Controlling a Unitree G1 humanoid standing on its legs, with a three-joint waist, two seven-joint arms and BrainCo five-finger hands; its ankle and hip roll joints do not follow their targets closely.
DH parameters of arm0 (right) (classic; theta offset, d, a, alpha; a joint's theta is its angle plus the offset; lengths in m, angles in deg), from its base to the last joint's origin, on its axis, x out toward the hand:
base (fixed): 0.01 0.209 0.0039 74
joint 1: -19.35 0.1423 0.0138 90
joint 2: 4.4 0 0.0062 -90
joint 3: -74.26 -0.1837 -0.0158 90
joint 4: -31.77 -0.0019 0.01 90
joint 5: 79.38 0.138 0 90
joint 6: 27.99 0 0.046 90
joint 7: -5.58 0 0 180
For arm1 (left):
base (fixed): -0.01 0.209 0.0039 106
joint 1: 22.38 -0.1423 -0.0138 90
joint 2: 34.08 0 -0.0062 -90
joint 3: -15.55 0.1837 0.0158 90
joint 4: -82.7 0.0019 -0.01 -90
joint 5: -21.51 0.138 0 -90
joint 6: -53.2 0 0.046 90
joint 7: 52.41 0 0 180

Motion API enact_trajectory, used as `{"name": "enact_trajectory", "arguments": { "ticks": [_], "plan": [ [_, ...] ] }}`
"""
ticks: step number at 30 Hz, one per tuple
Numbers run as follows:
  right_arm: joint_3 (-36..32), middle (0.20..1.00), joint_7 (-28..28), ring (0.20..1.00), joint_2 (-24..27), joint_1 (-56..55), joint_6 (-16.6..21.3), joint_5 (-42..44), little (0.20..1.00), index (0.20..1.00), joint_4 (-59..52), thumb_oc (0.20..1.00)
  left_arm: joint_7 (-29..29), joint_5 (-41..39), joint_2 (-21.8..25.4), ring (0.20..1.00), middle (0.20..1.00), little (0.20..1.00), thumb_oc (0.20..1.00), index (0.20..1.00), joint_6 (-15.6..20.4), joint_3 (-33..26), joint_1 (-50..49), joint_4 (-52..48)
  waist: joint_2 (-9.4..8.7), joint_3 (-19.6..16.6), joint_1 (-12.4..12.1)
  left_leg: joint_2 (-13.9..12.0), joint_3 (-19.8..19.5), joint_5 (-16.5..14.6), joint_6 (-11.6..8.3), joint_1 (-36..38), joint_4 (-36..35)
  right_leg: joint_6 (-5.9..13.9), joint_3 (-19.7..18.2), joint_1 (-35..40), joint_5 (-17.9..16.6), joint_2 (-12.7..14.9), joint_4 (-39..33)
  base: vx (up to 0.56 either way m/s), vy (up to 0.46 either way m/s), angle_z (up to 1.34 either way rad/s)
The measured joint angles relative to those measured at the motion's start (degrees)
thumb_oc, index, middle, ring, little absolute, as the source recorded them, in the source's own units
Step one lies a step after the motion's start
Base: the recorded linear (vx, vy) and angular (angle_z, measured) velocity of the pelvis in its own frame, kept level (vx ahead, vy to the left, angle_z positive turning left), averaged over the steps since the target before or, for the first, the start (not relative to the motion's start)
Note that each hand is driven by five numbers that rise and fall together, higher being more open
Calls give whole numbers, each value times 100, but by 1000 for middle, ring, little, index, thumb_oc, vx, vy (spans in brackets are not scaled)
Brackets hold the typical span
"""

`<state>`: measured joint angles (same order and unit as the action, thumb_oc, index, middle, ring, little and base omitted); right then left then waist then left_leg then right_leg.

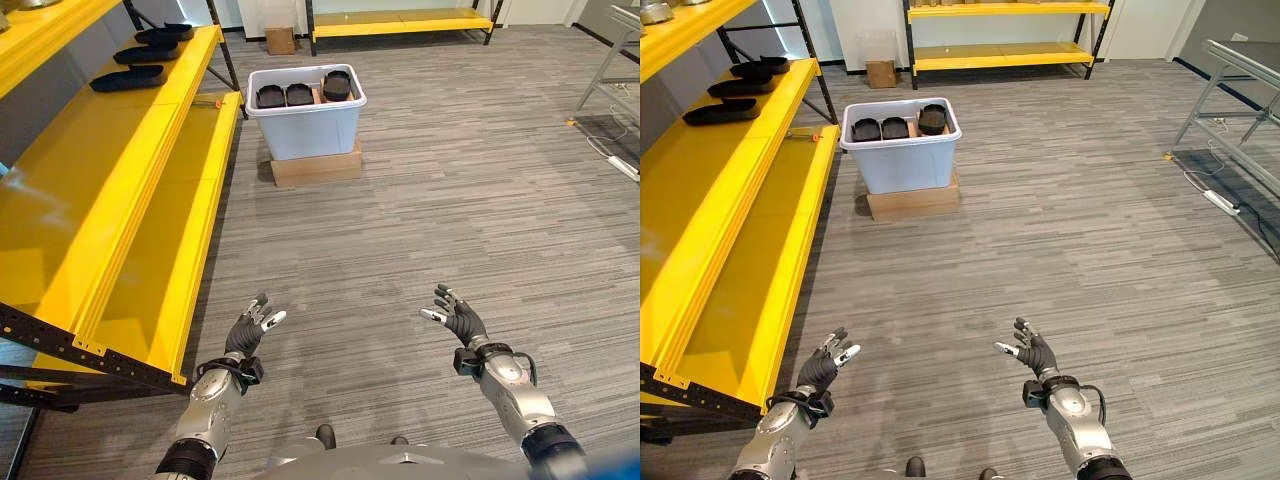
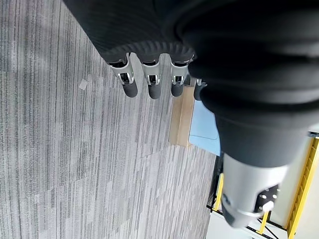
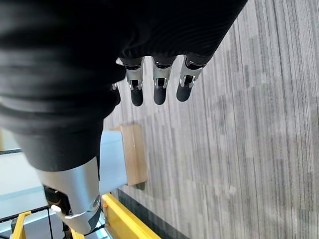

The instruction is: Move parts from the plastic box to the shelf.

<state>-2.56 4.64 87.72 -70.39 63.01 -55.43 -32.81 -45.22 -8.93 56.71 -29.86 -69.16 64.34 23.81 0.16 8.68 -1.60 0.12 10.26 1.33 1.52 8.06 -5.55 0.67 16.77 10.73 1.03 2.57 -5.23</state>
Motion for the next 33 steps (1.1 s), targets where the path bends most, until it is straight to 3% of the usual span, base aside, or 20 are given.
{"name": "enact_trajectory", "arguments": {
  "ticks": [10,12,15,17,19,20,21,24,26,29,33],
  "plan": [
    [-10,1000,8,1000,18,241,1,0,1000,1000,0,1000,166,81,202,1000,1000,1000,1000,1000,-64,69,18,-81,60,149,-95,22,-5,-8,52,30,-5,18,-2,-72,49,43,229,-9,122,0],
    [-36,1000,33,1000,139,457,1,2,1000,1000,102,1000,243,242,200,1000,1000,1000,1000,1000,-133,249,258,96,212,271,-82,51,-6,-94,235,97,-6,293,-27,-602,399,271,1581,-80,354,-1],
    [-3,1000,137,1000,112,553,0,-1,1000,1000,101,1000,292,240,239,1000,1000,1000,1000,1000,-164,332,531,292,155,351,-98,161,-46,-68,405,111,20,420,6,-1411,595,729,3320,18,194,10],
    [23,1000,176,1000,45,590,9,1,1000,1000,177,1000,375,245,277,1000,1000,1000,1000,1000,-162,332,523,289,17,375,-152,349,-79,-194,543,127,199,565,28,-1620,438,1023,3910,51,173,8],
    [23,1000,222,1000,102,658,36,13,1000,1000,373,1000,437,253,318,1000,1000,1000,1000,1000,-181,550,475,210,64,465,-244,447,-34,-319,630,262,256,725,394,-1995,288,1478,4742,-16,-15,-9],
    [23,1000,231,1000,99,659,39,15,1000,1000,365,1000,444,252,342,1000,1000,1000,1000,1000,-181,546,373,81,112,475,-236,449,-51,-301,689,313,220,760,390,-2060,371,1471,4707,7,-76,5],
    [13,1000,227,1000,98,659,57,14,1000,1000,346,1000,443,244,389,1000,1000,1000,1000,1000,-193,544,345,-44,120,481,-187,442,-139,-263,677,284,201,757,346,-2145,421,1264,4352,77,-65,20],
    [-15,1000,273,1000,103,609,83,-158,1000,1000,329,1000,397,242,426,1000,1000,1000,1000,1000,-208,535,420,-100,55,497,-34,456,-327,-220,647,270,88,787,62,-2182,320,739,2832,126,-58,34],
    [-7,1000,345,1000,106,600,127,-386,1000,1000,392,1000,377,243,356,1000,1000,1000,1000,1000,-222,594,455,-19,-63,476,92,634,-408,-263,661,318,79,806,76,-2270,-77,790,1702,254,-89,31],
    [-36,1000,390,1000,104,591,180,-508,1000,1000,642,1000,375,246,246,1000,1000,1000,1000,1000,-209,772,457,122,-65,484,169,720,-555,-402,694,542,124,894,75,-2283,-596,859,407,250,-79,26],
    [-106,1000,566,1000,88,464,195,-509,1000,1000,782,1000,378,299,88,1000,1000,1000,1000,1000,-191,982,378,142,-114,447,206,653,-933,-828,531,1071,133,891,-25,-2054,-753,804,272,414,-103,44]
  ]
}}
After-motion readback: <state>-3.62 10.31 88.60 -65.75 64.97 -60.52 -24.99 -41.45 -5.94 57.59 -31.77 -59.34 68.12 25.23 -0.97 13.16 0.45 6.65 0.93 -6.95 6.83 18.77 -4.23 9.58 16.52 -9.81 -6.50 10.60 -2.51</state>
